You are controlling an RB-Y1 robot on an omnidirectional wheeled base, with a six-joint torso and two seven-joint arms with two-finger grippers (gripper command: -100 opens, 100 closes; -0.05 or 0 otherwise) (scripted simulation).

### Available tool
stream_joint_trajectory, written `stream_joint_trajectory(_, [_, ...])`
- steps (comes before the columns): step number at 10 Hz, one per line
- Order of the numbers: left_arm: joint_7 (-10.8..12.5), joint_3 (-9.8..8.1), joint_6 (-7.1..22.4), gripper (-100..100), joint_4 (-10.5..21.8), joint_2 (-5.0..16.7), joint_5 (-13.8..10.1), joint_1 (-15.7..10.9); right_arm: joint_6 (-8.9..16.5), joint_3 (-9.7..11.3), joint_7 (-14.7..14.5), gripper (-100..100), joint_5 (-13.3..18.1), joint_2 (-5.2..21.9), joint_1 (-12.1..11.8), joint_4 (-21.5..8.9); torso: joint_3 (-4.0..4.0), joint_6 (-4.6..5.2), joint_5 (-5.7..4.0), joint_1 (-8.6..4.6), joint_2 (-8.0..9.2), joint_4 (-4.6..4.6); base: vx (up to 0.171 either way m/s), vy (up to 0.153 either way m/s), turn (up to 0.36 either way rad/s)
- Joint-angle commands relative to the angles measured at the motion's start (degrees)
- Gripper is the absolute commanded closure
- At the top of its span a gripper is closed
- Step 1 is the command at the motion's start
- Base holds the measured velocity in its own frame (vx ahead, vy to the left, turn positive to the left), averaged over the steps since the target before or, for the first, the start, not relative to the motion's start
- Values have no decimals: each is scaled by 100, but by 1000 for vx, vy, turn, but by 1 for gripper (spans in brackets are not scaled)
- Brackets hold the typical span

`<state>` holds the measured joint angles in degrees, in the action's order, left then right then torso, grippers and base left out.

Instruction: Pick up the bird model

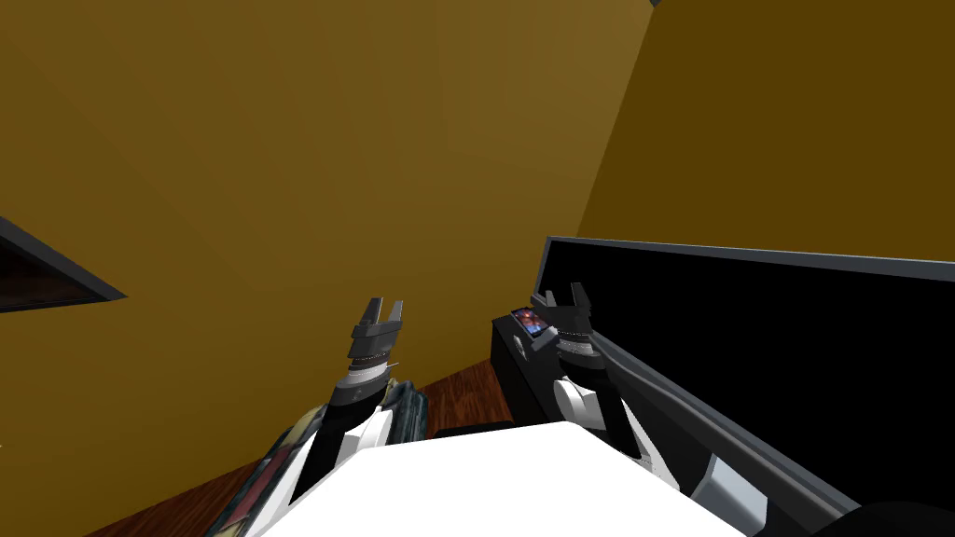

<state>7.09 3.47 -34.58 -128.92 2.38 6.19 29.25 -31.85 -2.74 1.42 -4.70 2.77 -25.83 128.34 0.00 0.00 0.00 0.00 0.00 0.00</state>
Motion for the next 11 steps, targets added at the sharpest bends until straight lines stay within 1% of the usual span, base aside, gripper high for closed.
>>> stream_joint_trajectory(1, [0, 0, 0, 0, 0, 0, 0, 0, 57, 147, -46, -100, 87, 186, -26, -225, 0, 0, 0, 0, 0, 0, -32, 36, -42])
stream_joint_trajectory(4, [0, 0, 0, 0, 0, 0, 0, 0, 177, 400, -119, -100, 238, 505, -98, -619, 7, 0, 3, 12, 13, 3, -32, 31, -43])
stream_joint_trajectory(7, [0, 0, 0, 0, 0, 0, 0, 0, 347, 772, -206, -100, 450, 983, -201, -1121, 4, 0, -1, -2, 6, 1, -16, 0, -20])
stream_joint_trajectory(8, [0, 0, 0, 0, 0, 0, 0, 0, 415, 920, -233, -100, 531, 1164, -237, -1336, 2, -2, -1, -2, 3, 1, -8, 3, 19])
stream_joint_trajectory(9, [0, 0, 0, 0, 0, 0, 0, 0, 415, 920, -233, -100, 531, 1172, -237, -1336, 3, 1, 0, -1, 6, 1, 0, 0, 0])
stream_joint_trajectory(10, [0, 0, 0, 0, 0, 0, 0, 0, 487, 1078, -258, -100, 615, 1375, -274, -1511, 1, -1, 0, 0, 2, 1, 0, 6, 23])
stream_joint_trajectory(11, [0, 0, 0, 0, 0, 0, 0, 0, 487, 1078, -258, -100, 615, 1375, -274, -1538, 0, 0, 0, 1, 1, 0, 1, 5, 12])
